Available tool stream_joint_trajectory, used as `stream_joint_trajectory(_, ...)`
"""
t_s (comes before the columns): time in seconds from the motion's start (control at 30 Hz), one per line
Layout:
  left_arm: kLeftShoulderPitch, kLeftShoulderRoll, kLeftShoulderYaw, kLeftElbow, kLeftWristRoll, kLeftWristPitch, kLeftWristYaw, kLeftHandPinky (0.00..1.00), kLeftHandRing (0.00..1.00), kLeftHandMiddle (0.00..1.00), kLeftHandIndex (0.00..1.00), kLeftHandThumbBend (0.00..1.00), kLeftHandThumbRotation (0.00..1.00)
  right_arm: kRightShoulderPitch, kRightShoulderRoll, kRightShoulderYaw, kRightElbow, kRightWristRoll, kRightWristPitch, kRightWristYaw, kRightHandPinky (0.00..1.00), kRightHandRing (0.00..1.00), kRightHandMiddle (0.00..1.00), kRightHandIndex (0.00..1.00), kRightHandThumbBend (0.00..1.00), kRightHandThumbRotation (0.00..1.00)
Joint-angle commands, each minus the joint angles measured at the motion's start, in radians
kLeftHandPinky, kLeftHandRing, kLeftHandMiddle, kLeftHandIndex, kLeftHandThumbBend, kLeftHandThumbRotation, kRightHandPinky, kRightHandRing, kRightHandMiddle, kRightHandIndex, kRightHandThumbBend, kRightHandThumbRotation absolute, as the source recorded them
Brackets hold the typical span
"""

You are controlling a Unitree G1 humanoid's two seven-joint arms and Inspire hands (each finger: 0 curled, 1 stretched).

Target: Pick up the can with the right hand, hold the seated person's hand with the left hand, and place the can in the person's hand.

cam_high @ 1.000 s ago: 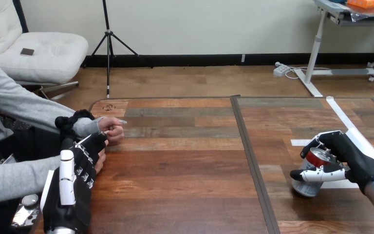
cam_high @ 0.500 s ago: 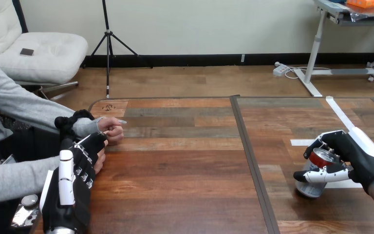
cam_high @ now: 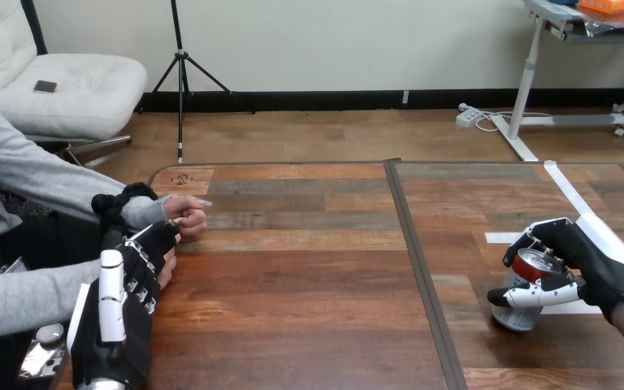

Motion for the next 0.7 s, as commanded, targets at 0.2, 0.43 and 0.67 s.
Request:
stream_joint_trajectory(0.2, -0.043, 0.005, -0.009, -0.06, -0.004, -0.013, -0.007, 0.99, 0.9, 0.83, 0.71, 0.52, 1.0, -0.067, -0.047, 0.01, -0.04, 0.007, -0.058, 0.026, 0.36, 0.4, 0.44, 0.46, 0.79, 0.0)
stream_joint_trajectory(0.43, -0.043, 0.007, -0.009, -0.061, -0.006, -0.01, -0.012, 0.99, 0.9, 0.83, 0.71, 0.51, 1.0, -0.069, -0.054, 0.018, -0.048, 0.005, -0.076, 0.032, 0.37, 0.4, 0.44, 0.45, 0.79, 0.0)
stream_joint_trajectory(0.67, -0.043, 0.008, -0.009, -0.057, 0.005, -0.017, -0.001, 0.98, 0.9, 0.83, 0.71, 0.5, 1.0, -0.063, -0.061, 0.024, -0.083, 0.004, -0.091, 0.037, 0.36, 0.39, 0.43, 0.45, 0.79, 0.0)
